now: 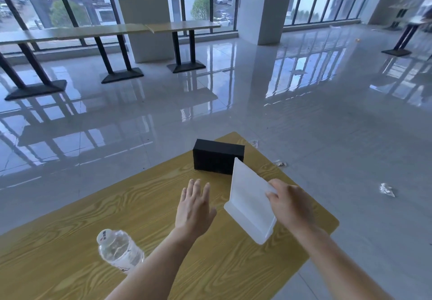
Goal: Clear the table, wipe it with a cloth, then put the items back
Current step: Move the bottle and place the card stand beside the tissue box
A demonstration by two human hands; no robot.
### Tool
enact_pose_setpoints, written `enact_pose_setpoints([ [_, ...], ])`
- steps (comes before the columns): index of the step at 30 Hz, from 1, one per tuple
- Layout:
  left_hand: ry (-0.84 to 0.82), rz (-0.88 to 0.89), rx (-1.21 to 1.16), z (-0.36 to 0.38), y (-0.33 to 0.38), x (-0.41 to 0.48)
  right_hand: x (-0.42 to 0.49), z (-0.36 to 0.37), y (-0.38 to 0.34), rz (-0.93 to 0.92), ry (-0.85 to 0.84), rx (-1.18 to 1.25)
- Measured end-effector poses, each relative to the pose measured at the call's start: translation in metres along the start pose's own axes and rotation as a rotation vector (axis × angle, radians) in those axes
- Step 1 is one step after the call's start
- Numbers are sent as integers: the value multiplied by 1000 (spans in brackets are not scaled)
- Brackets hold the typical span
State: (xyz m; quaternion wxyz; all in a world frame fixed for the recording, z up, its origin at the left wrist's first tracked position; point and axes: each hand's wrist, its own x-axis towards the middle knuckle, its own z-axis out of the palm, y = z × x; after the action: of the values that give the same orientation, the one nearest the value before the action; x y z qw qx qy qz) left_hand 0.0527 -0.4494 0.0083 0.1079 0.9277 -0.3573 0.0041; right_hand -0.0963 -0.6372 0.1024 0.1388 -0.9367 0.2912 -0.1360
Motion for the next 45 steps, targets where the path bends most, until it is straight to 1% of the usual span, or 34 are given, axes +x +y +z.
enact_pose_setpoints([
  [5, -62, -56, -24, 33, 28, 39, 27, -3, 33, 25, 12, -19],
  [7, -70, -98, -134, 38, 43, 52, 38, -3, 42, 3, 0, -17],
  [8, -53, -96, -234, 37, 52, 58, 43, -2, 45, -8, -5, -8],
  [10, 12, -74, -454, 31, 71, 72, 52, -1, 49, -25, -8, 9],
  [12, 61, -67, -603, 24, 85, 85, 61, 0, 50, -35, -20, 9],
  [17, -1, -21, -649, 26, 87, 116, 82, 3, 53, -7, -37, 23],
  [19, -13, -40, -608, 37, 78, 122, 89, 4, 57, 39, -33, 5],
  [22, -12, -58, -411, 68, 53, 125, 103, 5, 68, 96, -20, -36],
  [25, -113, -110, -200, 100, 27, 133, 117, 6, 76, 141, -6, -47],
  [28, -211, -169, -73, 122, 13, 143, 133, 13, 83, 157, 13, -58],
  [31, -224, -219, -13, 139, 11, 146, 150, 22, 90, 161, 15, -64],
  [35, -149, -232, 52, 156, 13, 143, 175, 39, 100, 142, 5, -46],
  [37, -169, -233, 78, 158, 14, 144, 185, 46, 103, 123, 11, -25],
  [45, -125, -260, 83, 165, 13, 144, 201, 62, 108, 74, 83, 49],
])
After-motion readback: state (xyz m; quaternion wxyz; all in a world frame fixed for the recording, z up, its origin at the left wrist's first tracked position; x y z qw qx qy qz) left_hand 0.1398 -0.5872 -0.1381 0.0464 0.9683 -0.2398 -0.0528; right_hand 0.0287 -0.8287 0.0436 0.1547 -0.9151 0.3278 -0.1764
